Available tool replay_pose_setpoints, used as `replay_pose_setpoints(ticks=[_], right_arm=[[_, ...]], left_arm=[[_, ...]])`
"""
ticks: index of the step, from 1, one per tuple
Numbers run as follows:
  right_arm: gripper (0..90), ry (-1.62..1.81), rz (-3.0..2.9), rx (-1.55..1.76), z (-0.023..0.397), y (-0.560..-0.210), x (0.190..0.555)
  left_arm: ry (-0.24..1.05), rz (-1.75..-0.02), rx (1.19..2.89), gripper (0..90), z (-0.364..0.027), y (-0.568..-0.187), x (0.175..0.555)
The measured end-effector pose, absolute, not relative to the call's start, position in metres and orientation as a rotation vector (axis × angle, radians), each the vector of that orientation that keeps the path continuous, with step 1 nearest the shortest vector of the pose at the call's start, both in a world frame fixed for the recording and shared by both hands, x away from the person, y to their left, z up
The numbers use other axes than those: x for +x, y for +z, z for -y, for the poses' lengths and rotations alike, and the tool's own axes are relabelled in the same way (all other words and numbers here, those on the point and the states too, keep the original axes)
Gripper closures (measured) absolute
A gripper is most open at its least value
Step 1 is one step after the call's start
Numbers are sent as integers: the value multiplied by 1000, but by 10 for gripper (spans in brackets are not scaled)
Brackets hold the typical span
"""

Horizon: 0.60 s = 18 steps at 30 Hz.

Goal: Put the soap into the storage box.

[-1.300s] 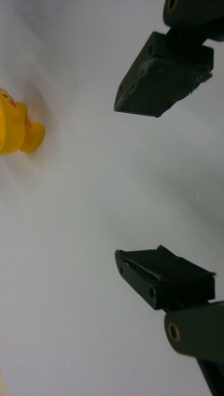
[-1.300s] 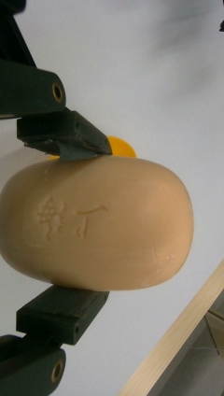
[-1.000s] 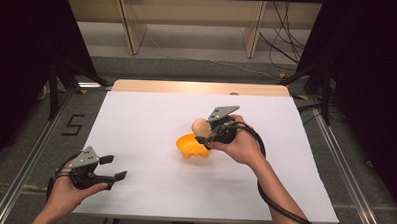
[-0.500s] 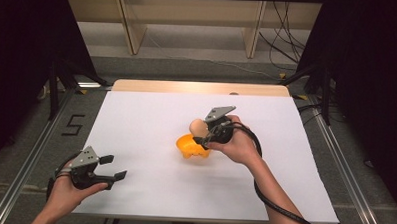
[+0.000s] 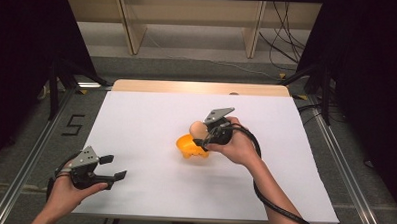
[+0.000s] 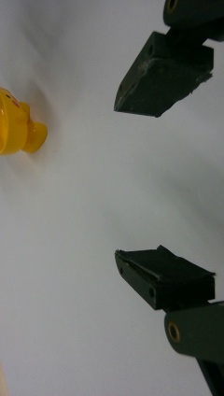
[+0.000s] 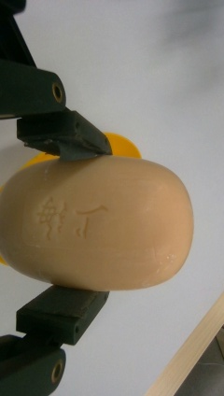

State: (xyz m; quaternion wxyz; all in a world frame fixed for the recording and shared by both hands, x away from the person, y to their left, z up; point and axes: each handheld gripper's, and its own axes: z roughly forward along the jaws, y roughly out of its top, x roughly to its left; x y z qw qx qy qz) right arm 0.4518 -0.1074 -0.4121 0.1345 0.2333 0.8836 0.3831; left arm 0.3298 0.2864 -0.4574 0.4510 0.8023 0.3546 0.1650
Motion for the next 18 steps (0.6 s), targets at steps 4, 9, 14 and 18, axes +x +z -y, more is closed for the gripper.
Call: replay_pose_setpoints(ticks=[4, 9, 14, 18], right_arm=[[336, 1106, -2570, 692, 106, -415, 452], [336, 1101, -2578, 686, 104, -418, 453], [336, 1086, -2601, 681, 102, -420, 454], [336, 1077, -2589, 681, 102, -423, 456]], left_arm=[[407, -872, 1977, 227, -286, -457, 330], [407, -871, 1978, 227, -286, -457, 330], [414, -872, 1971, 227, -286, -457, 330], [413, -872, 1971, 227, -286, -458, 330]])
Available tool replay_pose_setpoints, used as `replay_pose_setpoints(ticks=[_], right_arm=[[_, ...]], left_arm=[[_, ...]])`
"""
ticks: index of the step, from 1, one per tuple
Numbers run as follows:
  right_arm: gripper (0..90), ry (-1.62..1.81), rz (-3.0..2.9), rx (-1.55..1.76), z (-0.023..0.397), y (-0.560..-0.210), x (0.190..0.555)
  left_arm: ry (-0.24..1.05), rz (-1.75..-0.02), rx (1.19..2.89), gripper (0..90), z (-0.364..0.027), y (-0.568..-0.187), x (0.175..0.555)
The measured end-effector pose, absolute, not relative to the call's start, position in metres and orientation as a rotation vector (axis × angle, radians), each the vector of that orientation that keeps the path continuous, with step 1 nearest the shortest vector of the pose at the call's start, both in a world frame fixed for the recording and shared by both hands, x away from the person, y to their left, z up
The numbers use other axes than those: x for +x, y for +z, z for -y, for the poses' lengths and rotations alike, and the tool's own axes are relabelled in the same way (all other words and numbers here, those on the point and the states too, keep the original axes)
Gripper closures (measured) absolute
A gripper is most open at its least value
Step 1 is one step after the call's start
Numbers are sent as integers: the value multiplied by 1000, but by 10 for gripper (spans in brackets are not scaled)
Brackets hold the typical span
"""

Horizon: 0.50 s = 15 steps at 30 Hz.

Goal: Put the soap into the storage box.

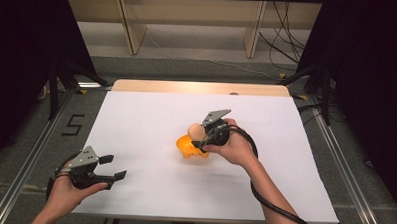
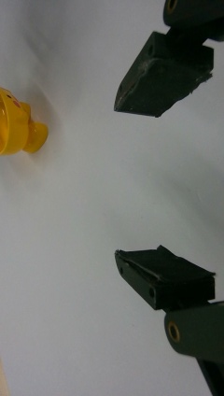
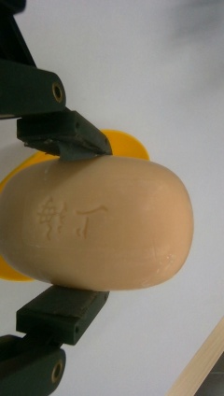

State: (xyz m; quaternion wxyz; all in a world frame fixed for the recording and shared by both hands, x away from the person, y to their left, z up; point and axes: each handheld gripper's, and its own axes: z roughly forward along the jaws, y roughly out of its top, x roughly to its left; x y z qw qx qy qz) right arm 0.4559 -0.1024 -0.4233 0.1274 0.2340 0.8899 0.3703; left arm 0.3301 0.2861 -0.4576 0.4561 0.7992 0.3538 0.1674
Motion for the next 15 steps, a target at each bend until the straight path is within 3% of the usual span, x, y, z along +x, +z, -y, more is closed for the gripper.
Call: replay_pose_setpoints(ticks=[15], right_arm=[[336, 1054, -2600, 677, 98, -432, 457]], left_arm=[[409, -867, 1985, 227, -287, -457, 330]])
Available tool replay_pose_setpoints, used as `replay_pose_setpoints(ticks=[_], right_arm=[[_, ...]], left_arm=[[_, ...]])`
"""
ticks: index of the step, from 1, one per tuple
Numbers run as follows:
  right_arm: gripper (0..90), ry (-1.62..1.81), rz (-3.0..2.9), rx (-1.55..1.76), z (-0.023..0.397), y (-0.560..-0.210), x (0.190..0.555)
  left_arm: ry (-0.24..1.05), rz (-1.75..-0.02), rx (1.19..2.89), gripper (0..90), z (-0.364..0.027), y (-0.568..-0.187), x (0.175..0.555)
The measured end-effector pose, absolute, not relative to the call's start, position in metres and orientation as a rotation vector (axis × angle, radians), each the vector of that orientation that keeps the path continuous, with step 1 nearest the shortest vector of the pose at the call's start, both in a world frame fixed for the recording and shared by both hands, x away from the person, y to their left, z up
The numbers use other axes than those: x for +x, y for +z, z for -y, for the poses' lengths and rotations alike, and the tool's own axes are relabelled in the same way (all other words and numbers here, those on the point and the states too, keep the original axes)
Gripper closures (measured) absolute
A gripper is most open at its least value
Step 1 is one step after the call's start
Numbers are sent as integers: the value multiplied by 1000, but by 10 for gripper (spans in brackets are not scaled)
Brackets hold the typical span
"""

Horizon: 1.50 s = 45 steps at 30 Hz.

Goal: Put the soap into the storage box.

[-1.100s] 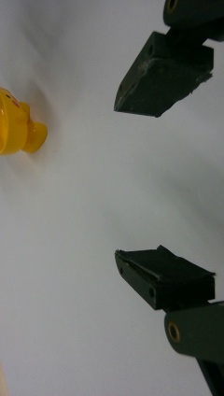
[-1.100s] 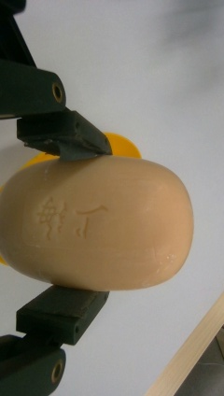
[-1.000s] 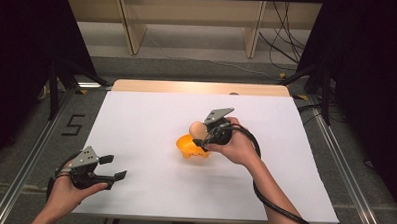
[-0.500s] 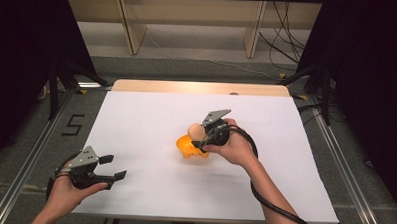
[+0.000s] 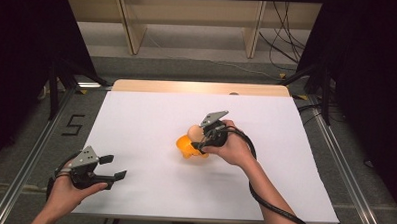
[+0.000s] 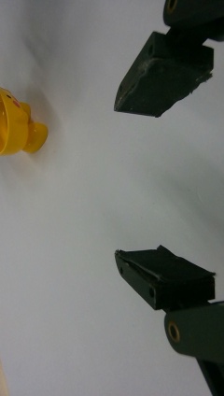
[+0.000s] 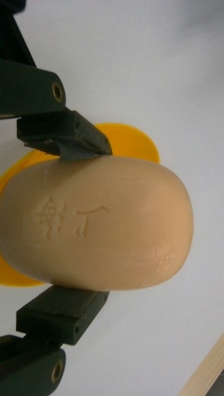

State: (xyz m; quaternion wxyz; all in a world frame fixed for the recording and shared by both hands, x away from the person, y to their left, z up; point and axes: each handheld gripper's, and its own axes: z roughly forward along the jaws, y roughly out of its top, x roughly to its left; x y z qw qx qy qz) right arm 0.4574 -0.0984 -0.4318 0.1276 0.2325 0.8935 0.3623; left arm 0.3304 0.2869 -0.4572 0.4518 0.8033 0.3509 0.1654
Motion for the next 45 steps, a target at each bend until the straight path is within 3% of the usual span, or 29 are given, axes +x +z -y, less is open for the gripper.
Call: replay_pose_setpoints(ticks=[11, 16, 26, 34, 45], right_arm=[[330, 1034, -2630, 675, 99, -439, 459], [273, 1141, -2590, 711, 102, -430, 460], [275, 1197, -2535, 744, 127, -417, 449], [332, 1218, -2468, 826, 166, -411, 420], [483, 1181, -2360, 1025, 235, -447, 354]], left_arm=[[409, -870, 1986, 227, -287, -457, 330], [408, -867, 1985, 227, -287, -457, 330], [409, -870, 1986, 227, -287, -458, 330], [412, -886, 1992, 227, -287, -458, 329], [393, -876, 1986, 227, -284, -462, 330]])
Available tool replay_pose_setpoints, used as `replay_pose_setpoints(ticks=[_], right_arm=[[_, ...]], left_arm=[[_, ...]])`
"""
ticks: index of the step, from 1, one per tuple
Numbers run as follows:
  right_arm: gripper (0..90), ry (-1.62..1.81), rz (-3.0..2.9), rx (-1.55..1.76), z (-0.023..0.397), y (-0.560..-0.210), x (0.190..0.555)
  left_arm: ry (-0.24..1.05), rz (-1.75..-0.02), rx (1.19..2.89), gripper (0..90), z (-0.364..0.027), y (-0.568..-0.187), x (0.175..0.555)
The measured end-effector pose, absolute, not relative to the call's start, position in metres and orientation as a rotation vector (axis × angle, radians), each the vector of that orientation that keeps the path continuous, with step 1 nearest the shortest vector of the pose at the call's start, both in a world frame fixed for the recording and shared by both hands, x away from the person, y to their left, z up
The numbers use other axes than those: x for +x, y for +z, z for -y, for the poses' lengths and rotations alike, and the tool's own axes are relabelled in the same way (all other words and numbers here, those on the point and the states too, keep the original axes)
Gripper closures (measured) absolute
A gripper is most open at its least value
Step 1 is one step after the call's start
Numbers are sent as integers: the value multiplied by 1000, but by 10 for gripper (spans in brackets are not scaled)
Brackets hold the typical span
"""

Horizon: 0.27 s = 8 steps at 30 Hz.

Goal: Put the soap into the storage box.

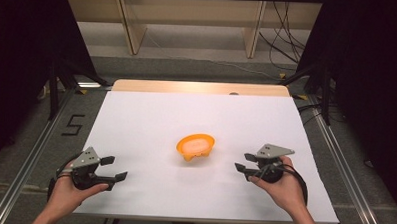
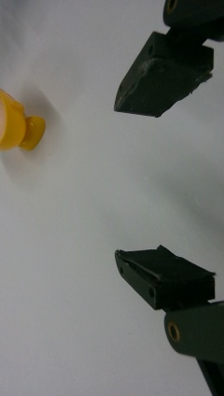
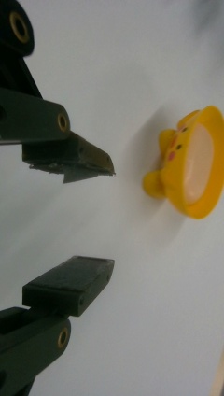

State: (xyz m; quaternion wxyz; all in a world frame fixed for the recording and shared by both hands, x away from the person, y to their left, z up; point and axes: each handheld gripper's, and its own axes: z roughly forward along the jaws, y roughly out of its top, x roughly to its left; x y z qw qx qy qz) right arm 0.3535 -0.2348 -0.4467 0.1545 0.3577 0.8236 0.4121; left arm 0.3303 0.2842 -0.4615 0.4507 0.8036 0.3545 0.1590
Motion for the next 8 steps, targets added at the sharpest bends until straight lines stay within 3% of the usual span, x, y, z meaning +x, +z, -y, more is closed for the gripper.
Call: replay_pose_setpoints(ticks=[8], right_arm=[[457, 1193, -2336, 1134, 248, -453, 340]], left_arm=[[392, -878, 1982, 224, -284, -462, 331]])
